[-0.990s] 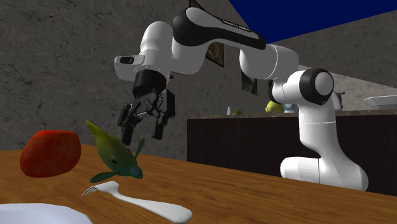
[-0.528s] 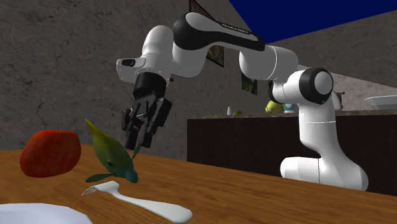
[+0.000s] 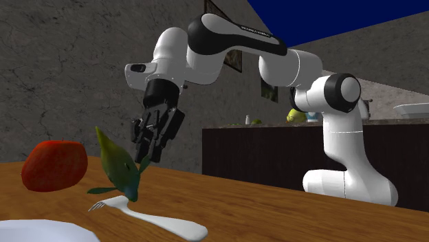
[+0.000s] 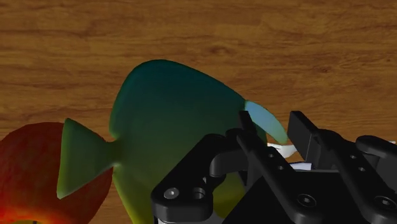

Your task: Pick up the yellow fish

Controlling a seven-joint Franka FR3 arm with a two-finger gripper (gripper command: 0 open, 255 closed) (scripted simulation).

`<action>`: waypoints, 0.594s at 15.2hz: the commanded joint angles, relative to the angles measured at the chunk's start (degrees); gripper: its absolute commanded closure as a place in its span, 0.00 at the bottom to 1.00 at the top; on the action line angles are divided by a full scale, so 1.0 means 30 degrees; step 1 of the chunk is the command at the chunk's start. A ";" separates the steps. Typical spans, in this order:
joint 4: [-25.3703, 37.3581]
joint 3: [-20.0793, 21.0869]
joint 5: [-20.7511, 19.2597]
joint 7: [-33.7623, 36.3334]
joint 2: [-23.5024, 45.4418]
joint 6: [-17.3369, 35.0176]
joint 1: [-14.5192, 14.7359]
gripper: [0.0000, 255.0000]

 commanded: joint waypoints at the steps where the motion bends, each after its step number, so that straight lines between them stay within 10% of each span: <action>1: 0.0321 0.0069 0.0137 0.0072 0.0492 -0.0816 -0.0026 1.00; 9: 0.3187 -0.0088 0.0604 0.0541 0.1253 -0.3090 -0.0550 1.00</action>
